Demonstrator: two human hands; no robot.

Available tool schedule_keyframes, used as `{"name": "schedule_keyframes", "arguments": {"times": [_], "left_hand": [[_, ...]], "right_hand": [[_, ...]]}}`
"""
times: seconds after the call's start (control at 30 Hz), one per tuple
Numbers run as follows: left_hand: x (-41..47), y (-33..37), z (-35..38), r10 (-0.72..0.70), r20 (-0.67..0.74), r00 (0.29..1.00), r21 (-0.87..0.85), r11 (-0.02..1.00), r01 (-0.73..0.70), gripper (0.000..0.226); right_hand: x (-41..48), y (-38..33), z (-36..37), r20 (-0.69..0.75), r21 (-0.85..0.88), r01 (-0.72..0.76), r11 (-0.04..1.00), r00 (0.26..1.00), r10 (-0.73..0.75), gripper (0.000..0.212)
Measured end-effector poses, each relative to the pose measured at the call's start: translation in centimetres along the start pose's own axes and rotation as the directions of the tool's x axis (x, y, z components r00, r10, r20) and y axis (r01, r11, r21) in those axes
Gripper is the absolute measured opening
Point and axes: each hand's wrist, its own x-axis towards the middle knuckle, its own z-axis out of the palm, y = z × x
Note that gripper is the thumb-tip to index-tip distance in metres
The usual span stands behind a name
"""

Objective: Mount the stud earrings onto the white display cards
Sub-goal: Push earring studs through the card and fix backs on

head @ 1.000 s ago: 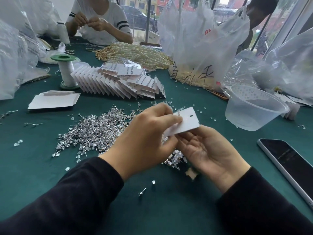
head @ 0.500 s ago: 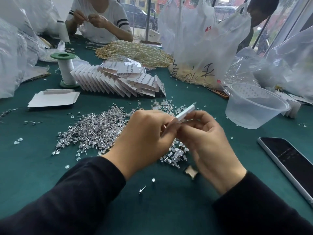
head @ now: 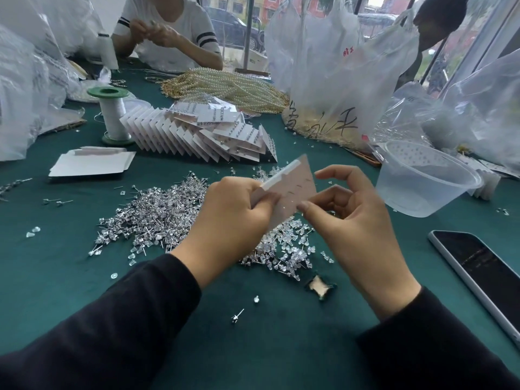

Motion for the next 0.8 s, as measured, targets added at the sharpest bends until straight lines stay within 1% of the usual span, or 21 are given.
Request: {"name": "schedule_keyframes", "arguments": {"times": [0.07, 0.13, 0.17, 0.23, 0.3, 0.37, 0.47, 0.57, 0.67, 0.73, 0.8], "left_hand": [[0.4, -0.3, -0.2, -0.120, 0.002, 0.993, -0.117, 0.986, 0.120, 0.024], [0.8, -0.6, -0.2, -0.197, 0.002, 0.980, -0.191, 0.962, 0.194, 0.023], [0.9, -0.7, -0.1, -0.224, -0.006, 0.974, -0.210, 0.953, 0.218, 0.022], [1.1, -0.9, -0.1, -0.262, -0.024, 0.965, -0.219, 0.943, 0.251, 0.021], [1.2, -1.1, 0.0, -0.279, -0.037, 0.960, -0.210, 0.941, 0.265, 0.022], [1.3, -1.2, -0.1, -0.300, -0.038, 0.953, -0.221, 0.933, 0.285, 0.023], [1.4, -1.1, -0.1, -0.318, -0.041, 0.947, -0.250, 0.921, 0.298, 0.022], [1.5, -1.0, 0.0, -0.338, -0.028, 0.941, -0.281, 0.906, 0.317, 0.021], [1.4, -1.0, -0.1, -0.344, -0.020, 0.939, -0.288, 0.901, 0.324, 0.021], [1.4, -0.9, 0.0, -0.328, -0.021, 0.944, -0.281, 0.908, 0.310, 0.020], [1.3, -0.8, 0.0, -0.324, -0.015, 0.946, -0.284, 0.908, 0.307, 0.019]], "right_hand": [[1.1, 0.2, -1.2, -0.007, -0.189, 0.016, 0.982, 1.000, -0.018, 0.023], [2.4, 0.5, -2.1, 0.042, -0.404, 0.019, 0.915, 0.999, -0.002, 0.013], [2.9, 0.7, -2.5, 0.082, -0.489, 0.033, 0.872, 0.997, 0.008, 0.012], [3.8, 0.8, -2.9, 0.176, -0.615, 0.095, 0.783, 0.984, 0.019, 0.013], [4.4, 1.0, -2.9, 0.251, -0.692, 0.149, 0.706, 0.967, 0.043, 0.014], [4.8, 1.6, -3.2, 0.269, -0.728, 0.148, 0.670, 0.960, 0.079, 0.014], [4.9, 2.7, -3.8, 0.256, -0.748, 0.108, 0.655, 0.958, 0.133, 0.014], [5.0, 3.2, -3.9, 0.224, -0.719, 0.092, 0.689, 0.969, 0.104, 0.014], [4.9, 3.4, -2.9, 0.244, -0.669, 0.113, 0.735, 0.967, 0.073, 0.005], [4.7, 3.7, -2.1, 0.277, -0.669, 0.131, 0.731, 0.957, 0.082, 0.004], [4.6, 4.0, -1.6, 0.274, -0.691, 0.142, 0.709, 0.959, 0.075, 0.005]]}}
